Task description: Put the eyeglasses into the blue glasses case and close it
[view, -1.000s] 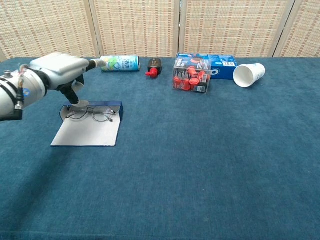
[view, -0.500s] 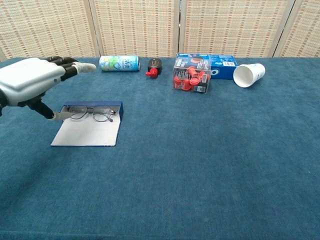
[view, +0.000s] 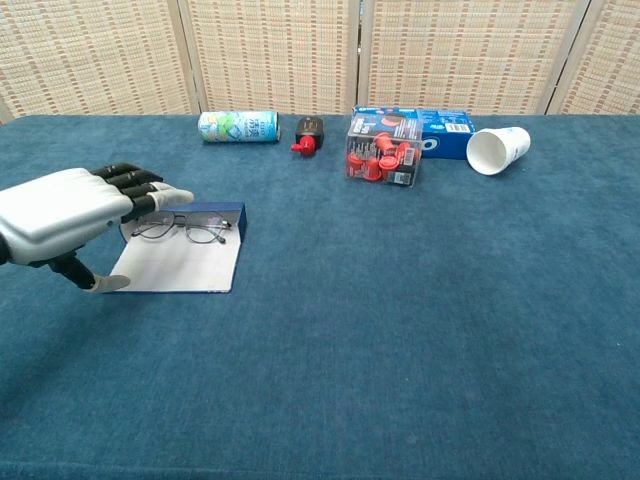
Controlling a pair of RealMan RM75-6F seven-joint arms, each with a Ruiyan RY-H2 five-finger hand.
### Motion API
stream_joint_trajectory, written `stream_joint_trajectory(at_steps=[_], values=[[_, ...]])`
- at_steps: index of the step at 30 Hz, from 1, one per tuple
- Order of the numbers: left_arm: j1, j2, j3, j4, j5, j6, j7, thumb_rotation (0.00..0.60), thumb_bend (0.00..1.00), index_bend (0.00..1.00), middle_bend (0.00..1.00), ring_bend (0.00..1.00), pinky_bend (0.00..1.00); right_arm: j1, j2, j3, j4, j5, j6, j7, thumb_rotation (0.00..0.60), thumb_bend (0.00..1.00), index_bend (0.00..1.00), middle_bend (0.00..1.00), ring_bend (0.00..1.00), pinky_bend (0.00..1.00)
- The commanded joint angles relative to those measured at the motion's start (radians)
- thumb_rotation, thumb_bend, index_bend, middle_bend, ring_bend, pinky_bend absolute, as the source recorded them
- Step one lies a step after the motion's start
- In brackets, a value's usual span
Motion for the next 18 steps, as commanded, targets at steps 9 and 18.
stream_joint_trajectory(at_steps=[9,18], values=[[0.013,-0.033,-0.021,0.046,-0.001,-0.051,0.015,0.6,0.24,0.0,0.0,0.0,0.0,0.001,0.0,0.0,-0.003,0.0,0.0,-0.004,0.6,0.26,0.06,0.15,0.09,0.11],[0.016,-0.053,-0.044,0.069,-0.016,-0.088,0.04,0.6,0.24,0.0,0.0,0.0,0.0,-0.001,0.001,-0.001,-0.003,0.004,0.002,-0.005,0.6,0.26,0.06,0.15,0.09,0.11]])
